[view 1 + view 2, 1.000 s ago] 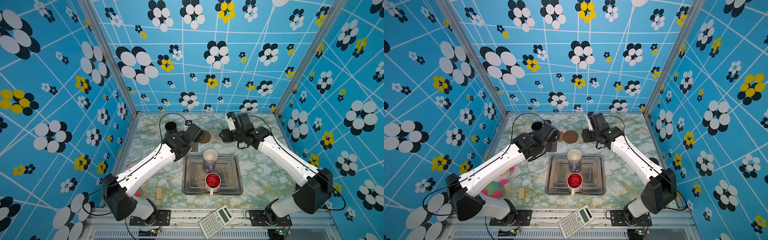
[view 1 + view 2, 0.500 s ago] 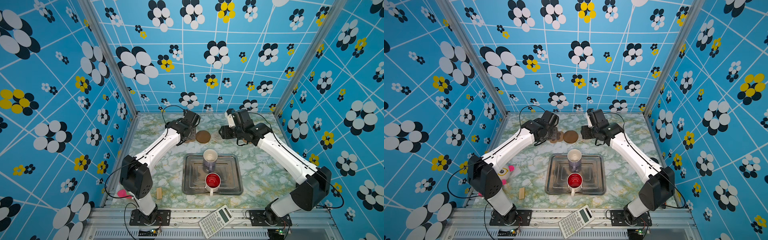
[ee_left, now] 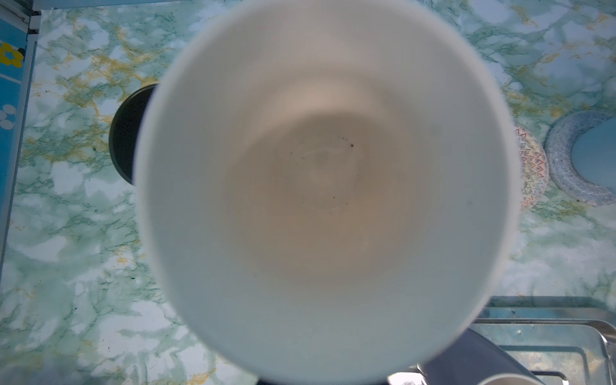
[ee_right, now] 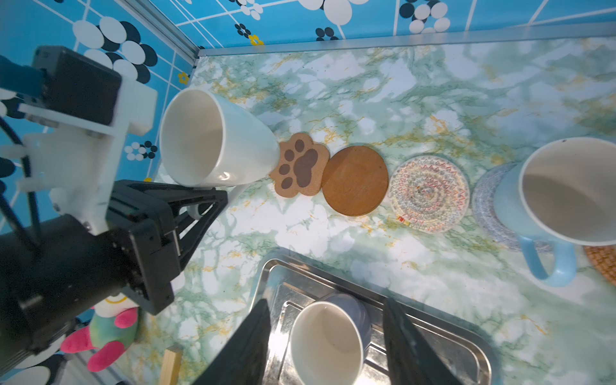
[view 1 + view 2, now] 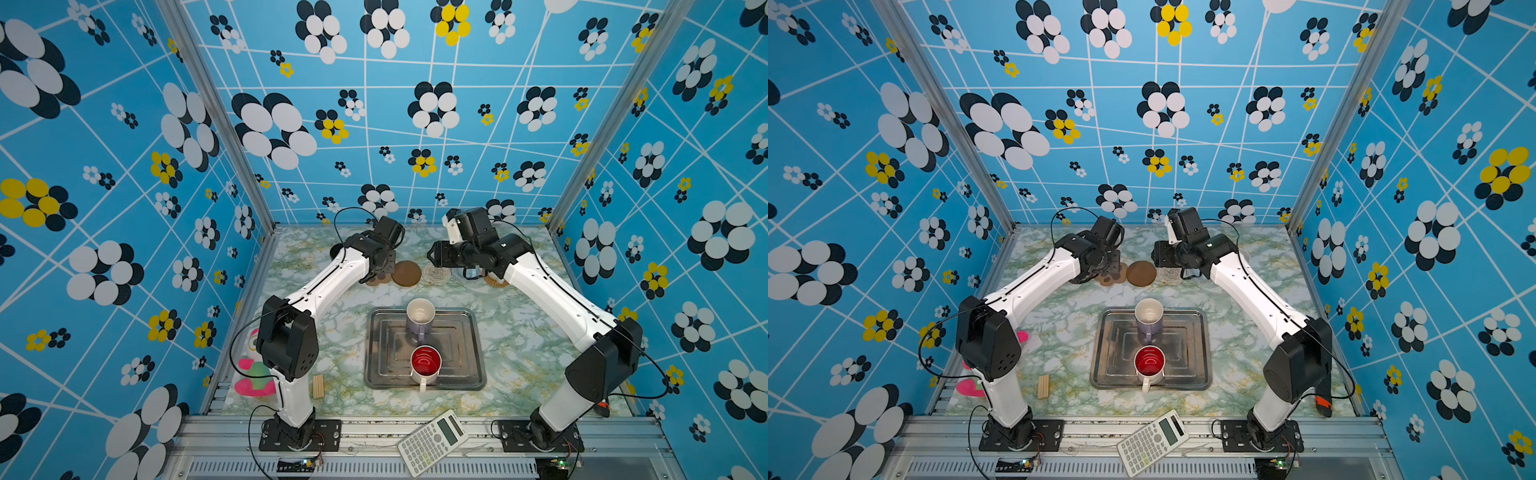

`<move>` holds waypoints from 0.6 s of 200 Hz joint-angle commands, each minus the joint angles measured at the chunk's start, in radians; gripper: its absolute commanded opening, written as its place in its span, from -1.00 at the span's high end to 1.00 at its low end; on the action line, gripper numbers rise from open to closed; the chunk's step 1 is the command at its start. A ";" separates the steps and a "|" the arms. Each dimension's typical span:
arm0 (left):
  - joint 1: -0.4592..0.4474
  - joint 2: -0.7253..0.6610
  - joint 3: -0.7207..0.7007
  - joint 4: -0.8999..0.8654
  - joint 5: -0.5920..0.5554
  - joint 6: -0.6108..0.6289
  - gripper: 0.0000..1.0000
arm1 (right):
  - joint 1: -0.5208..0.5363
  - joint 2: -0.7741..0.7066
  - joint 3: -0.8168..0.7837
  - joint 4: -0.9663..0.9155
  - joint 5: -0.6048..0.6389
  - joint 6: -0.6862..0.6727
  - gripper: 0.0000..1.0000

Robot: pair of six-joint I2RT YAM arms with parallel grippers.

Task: Place cups on coasters
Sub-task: Place the cup on the coaster.

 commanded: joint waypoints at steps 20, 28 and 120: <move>0.020 0.013 0.080 0.025 -0.027 0.035 1.00 | 0.001 0.013 0.027 -0.005 -0.034 0.060 -0.11; 0.022 0.009 0.080 0.030 -0.023 0.036 1.00 | 0.000 0.015 0.034 -0.011 -0.033 0.057 -0.11; 0.060 0.007 0.048 0.109 0.079 0.011 1.00 | 0.000 0.095 0.107 -0.045 -0.046 0.044 -0.09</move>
